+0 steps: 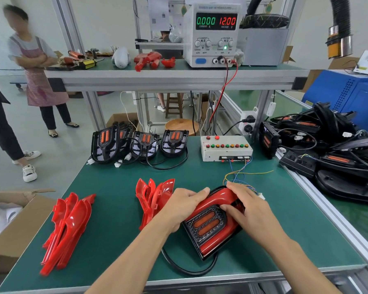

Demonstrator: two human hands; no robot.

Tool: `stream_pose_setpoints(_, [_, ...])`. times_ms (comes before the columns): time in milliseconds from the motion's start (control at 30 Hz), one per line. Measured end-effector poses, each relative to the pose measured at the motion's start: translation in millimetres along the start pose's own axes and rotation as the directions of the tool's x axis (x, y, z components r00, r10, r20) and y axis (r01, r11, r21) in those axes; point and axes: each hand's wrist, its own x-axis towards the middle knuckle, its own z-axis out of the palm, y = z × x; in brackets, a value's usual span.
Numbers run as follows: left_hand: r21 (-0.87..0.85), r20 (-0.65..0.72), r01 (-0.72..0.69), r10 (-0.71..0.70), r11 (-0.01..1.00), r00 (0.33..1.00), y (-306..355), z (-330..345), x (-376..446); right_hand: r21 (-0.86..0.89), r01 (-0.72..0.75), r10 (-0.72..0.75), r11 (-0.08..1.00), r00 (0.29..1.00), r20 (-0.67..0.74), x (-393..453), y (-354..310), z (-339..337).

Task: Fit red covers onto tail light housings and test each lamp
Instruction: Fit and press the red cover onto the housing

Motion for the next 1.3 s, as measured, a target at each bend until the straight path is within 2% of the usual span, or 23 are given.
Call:
stream_pose_setpoints(267, [0.102, 0.008, -0.078, 0.078, 0.992, 0.997, -4.3, 0.9, 1.3, -0.119, -0.029, 0.033, 0.992, 0.999, 0.036, 4.4, 3.4, -7.0])
stream_pose_setpoints(533, [0.083, -0.011, -0.126, 0.128, 0.988, 0.992, -11.5, -3.3, 2.3, -0.194, -0.011, 0.017, 0.981, 0.999, 0.032, 5.7, -1.9, 2.6])
stream_pose_setpoints(700, [0.098, -0.009, -0.115, 0.117, 0.989, 0.993, -10.5, -2.9, 1.6, -0.158, -0.007, 0.017, 0.987, 0.998, 0.063, 9.6, 0.1, -5.9])
stream_pose_setpoints(900, [0.202, -0.046, -0.153, 0.165, 0.967, 0.985, -5.2, -1.6, -4.4, -0.077, -0.068, 0.071, 0.995, 0.997, 0.043, 9.3, -1.0, -0.8])
stream_pose_setpoints(967, [0.217, -0.011, -0.153, 0.160, 0.964, 0.987, -4.1, -3.1, -6.7, -0.039, -0.087, 0.088, 0.995, 0.995, 0.040, 9.9, -0.6, 0.0])
stream_pose_setpoints(1133, [0.154, 0.140, -0.150, 0.128, 0.977, 0.982, -7.2, -9.7, -6.3, 0.038, -0.106, 0.104, 0.994, 0.994, 0.043, 9.8, 1.7, -0.6])
stream_pose_setpoints(1300, [0.104, 0.101, -0.178, 0.167, 0.979, 0.981, -8.2, -8.7, -8.3, 0.082, -0.096, 0.094, 0.992, 0.995, 0.026, 9.3, 2.4, -1.4])
